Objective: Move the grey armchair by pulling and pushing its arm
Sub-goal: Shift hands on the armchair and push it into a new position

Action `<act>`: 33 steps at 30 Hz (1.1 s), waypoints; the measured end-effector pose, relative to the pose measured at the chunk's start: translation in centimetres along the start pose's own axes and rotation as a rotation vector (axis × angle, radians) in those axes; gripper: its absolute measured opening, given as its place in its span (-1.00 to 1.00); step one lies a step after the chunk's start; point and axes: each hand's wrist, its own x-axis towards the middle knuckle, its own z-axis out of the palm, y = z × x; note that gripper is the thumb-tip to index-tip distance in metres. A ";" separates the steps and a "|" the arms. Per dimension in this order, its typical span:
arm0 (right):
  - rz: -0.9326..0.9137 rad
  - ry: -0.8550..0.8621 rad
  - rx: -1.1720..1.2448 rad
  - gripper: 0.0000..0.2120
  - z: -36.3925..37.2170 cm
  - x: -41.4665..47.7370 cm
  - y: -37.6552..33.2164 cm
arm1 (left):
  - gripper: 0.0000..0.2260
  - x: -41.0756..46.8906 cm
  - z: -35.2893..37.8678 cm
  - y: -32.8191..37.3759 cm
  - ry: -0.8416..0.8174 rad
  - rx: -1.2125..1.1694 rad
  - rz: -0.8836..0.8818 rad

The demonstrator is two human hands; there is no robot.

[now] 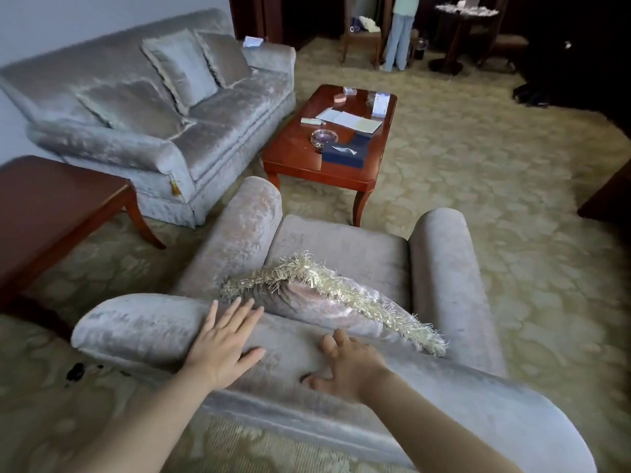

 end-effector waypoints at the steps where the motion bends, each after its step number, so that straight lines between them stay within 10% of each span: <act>1: -0.006 -0.019 -0.012 -0.28 -0.2 0.3 0.0 | -0.19 -0.2 0.1 0.3 -0.007 0.018 -0.066; 11: -0.090 0.043 -0.216 -0.30 0.0 0.3 -0.4 | -0.10 -1.7 -0.5 5.5 -0.020 -0.383 -0.909; 23: -0.203 0.076 -0.418 -0.32 -3.0 2.2 -2.3 | -0.23 -5.4 -1.7 4.4 -0.097 -0.531 -0.692; 33: -0.281 0.203 -0.171 -0.39 -5.0 9.5 -21.6 | -0.46 -11.1 1.0 -6.5 0.191 -0.389 -0.552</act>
